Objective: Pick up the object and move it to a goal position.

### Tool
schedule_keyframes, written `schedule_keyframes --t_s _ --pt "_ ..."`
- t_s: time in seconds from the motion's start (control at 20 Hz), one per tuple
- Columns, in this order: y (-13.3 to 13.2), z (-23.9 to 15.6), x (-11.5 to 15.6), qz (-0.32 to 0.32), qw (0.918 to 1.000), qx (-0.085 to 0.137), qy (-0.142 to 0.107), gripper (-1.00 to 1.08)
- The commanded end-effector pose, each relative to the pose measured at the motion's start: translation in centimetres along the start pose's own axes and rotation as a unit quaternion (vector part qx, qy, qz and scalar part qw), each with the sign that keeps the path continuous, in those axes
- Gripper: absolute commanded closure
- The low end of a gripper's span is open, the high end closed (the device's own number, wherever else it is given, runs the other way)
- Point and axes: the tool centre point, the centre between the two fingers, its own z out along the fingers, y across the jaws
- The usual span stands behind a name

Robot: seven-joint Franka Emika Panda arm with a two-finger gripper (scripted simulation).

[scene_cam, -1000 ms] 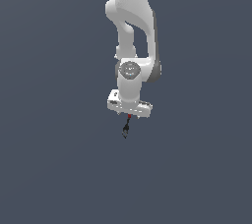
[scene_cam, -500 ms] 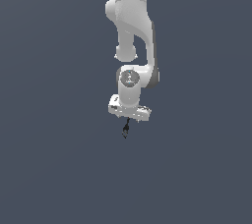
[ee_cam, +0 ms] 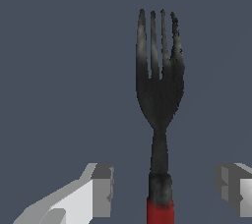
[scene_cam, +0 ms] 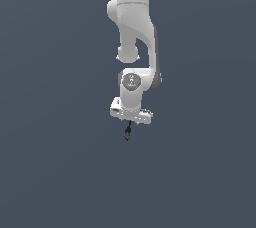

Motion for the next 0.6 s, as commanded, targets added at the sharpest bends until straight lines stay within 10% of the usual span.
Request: schedule_keyframes --t_s 0.0,0.55 --pt "-0.1 0.3 0.1 -0.001 1.0000 0.000 0.000 1.08" --pt "-0.7 -0.9 -0.3 0.000 1.0000 0.000 0.000 1.08"
